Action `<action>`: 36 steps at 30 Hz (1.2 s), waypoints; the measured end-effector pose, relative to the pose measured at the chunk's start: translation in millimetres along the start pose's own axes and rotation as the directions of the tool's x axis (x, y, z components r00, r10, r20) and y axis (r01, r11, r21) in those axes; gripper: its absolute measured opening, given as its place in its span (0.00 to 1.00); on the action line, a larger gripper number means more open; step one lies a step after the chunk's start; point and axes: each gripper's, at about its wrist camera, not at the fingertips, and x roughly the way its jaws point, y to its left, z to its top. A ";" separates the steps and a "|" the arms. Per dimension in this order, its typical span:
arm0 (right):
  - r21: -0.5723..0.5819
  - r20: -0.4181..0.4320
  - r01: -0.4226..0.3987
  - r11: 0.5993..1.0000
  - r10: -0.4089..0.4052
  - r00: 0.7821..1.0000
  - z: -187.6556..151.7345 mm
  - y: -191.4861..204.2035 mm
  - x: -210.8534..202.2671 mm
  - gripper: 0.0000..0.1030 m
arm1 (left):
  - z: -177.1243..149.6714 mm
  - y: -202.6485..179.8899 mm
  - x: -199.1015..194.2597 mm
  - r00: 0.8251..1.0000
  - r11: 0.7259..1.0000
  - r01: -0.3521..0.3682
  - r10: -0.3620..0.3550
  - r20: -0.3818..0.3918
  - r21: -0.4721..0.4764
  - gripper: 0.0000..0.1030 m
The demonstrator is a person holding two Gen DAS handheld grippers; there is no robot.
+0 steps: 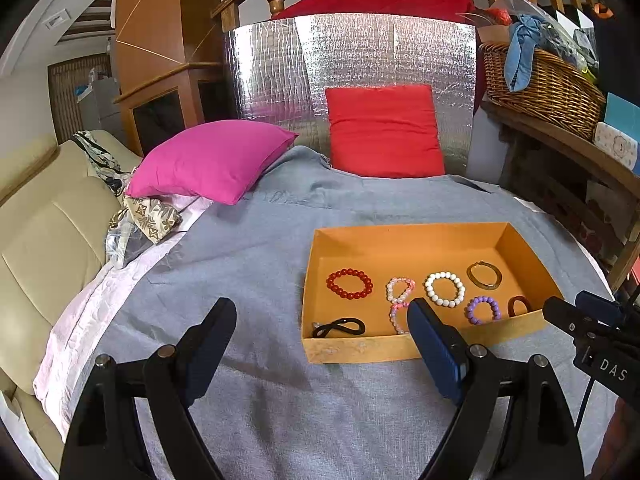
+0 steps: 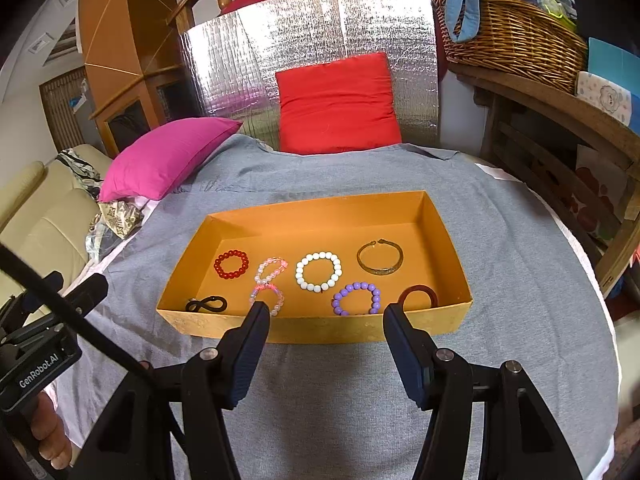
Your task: Organize jewelry
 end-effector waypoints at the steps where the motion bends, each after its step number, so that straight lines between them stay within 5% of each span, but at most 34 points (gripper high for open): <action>1: 0.000 0.000 0.001 1.000 -0.001 1.000 0.0 -0.1 0.1 0.61 | 0.0 -0.2 0.0 1.000 1.000 0.000 0.000 0.000 0.001 0.85; 21: 0.014 -0.002 0.007 1.000 -0.007 1.000 2.1 0.2 5.4 0.61 | 4.7 -0.8 4.3 1.000 1.000 0.014 -0.014 -0.010 0.009 0.85; 36: 0.043 -0.062 0.025 0.999 -0.022 0.998 19.5 -12.2 48.5 0.61 | 31.9 -4.8 47.4 0.998 0.997 0.011 -0.007 -0.059 0.070 0.85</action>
